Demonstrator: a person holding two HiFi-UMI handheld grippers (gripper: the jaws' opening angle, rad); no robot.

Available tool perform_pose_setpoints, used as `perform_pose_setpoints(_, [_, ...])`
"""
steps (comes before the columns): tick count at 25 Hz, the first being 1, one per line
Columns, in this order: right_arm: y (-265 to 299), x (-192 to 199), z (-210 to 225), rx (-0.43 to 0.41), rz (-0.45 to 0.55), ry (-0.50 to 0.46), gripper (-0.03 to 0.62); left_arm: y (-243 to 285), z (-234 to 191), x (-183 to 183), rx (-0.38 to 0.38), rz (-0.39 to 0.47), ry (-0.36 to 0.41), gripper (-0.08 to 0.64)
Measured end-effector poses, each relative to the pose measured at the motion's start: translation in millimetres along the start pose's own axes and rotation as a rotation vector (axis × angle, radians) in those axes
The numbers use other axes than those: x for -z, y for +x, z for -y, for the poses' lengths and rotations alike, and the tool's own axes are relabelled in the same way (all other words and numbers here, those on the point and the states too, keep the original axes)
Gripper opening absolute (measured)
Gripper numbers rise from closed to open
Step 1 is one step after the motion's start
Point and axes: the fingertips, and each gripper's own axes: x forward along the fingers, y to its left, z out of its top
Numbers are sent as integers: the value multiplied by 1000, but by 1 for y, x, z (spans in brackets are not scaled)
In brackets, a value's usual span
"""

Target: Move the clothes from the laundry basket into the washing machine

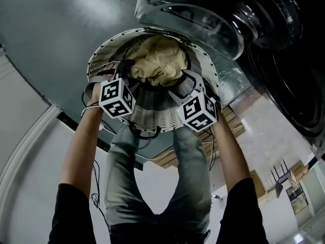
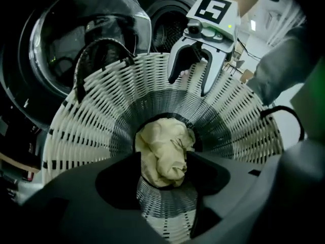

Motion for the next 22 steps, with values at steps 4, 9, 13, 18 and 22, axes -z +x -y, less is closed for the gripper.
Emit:
perform_pose_setpoints(4, [35,21,2,-1,-85,-79,333,29,-6,13,-11,-67,71,298])
perform_pose_setpoints(9, [72,42,7,-4,-174,-99,342,64,-4,23,13,-132,122,328])
perform_pose_setpoints(13, [95,49,10,3,-197,-168,339,89,-4,17,20,-145,167,333])
perform_pose_setpoints(18, [131,77,7,-37,-302,-266,359,124,1,34,42,-197,194,362])
perform_pose_setpoints(22, [157,102,11,-28,-407,-321,391,150,6,52,52,-272,200,398])
